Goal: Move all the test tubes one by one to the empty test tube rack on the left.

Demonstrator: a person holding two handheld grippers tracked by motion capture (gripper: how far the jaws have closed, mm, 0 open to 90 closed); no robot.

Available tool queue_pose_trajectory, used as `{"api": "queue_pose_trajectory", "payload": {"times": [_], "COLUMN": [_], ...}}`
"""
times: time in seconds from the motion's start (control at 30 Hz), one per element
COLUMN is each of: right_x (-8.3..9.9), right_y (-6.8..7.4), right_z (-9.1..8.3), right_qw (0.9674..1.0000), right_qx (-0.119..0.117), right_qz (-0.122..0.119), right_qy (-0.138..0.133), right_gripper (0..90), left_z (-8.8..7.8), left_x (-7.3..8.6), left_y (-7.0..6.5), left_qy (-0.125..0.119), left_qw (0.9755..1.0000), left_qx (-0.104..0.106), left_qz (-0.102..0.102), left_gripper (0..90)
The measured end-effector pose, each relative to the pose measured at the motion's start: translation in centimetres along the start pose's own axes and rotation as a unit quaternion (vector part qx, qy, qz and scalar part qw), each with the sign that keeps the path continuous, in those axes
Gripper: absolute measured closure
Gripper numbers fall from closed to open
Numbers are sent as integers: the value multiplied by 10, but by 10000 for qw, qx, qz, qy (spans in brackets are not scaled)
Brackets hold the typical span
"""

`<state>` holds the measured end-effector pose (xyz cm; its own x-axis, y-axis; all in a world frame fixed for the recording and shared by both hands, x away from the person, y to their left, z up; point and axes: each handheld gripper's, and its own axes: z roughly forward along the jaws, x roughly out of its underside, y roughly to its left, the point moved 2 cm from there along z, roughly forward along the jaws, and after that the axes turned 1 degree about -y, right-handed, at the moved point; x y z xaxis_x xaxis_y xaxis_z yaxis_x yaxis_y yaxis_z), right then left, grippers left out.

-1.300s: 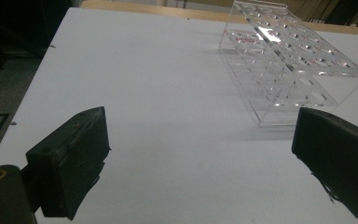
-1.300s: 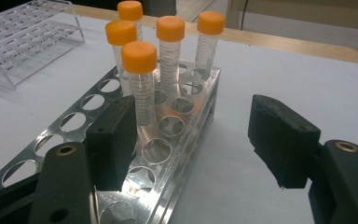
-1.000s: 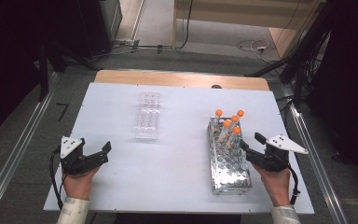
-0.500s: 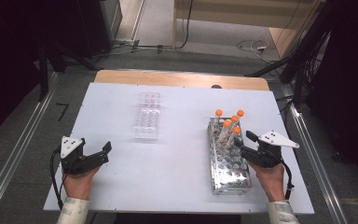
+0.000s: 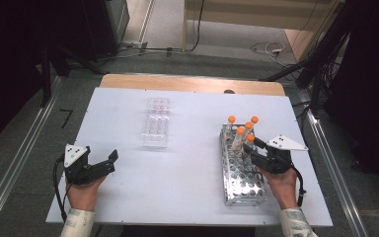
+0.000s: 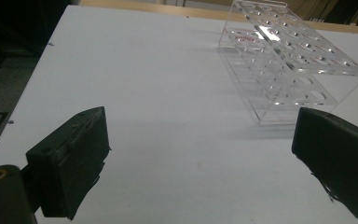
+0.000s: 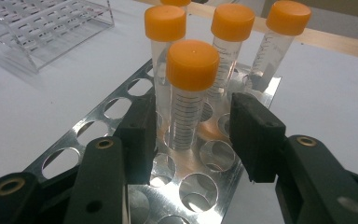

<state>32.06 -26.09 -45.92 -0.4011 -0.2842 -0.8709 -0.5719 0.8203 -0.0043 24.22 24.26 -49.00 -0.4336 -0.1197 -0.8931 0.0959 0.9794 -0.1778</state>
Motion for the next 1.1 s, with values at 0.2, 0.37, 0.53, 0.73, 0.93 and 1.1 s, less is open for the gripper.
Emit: {"api": "queue_pose_trajectory", "payload": {"times": [0.2, 0.37, 0.53, 0.73, 0.93, 1.1], "right_x": [0, 0, 1, 1, 0, -3], "right_y": [-2, -2, -2, -1, 1, 0], "right_z": [2, 3, 5, 6, 5, 1], "right_qw": [10000, 10000, 10000, 9999, 9999, 9998], "right_qx": [-27, -38, -51, -96, -152, -187], "right_qz": [21, 3, 3, 8, -13, 8], "right_qy": [46, 45, 82, 74, 43, -20], "right_gripper": [530, 592, 616, 662, 709, 714], "left_z": [0, 0, 0, 0, 0, 1], "left_x": [0, 0, 0, 0, 0, 0], "left_y": [0, -1, 0, 0, 0, 0], "left_qy": [-4, -6, -6, 4, 16, 39], "left_qw": [10000, 10000, 10000, 10000, 10000, 10000], "left_qx": [10, 17, 18, 22, 6, 4], "left_qz": [-8, -13, -19, -20, -21, -43], "left_gripper": [40, 39, 39, 40, 40, 40]}}
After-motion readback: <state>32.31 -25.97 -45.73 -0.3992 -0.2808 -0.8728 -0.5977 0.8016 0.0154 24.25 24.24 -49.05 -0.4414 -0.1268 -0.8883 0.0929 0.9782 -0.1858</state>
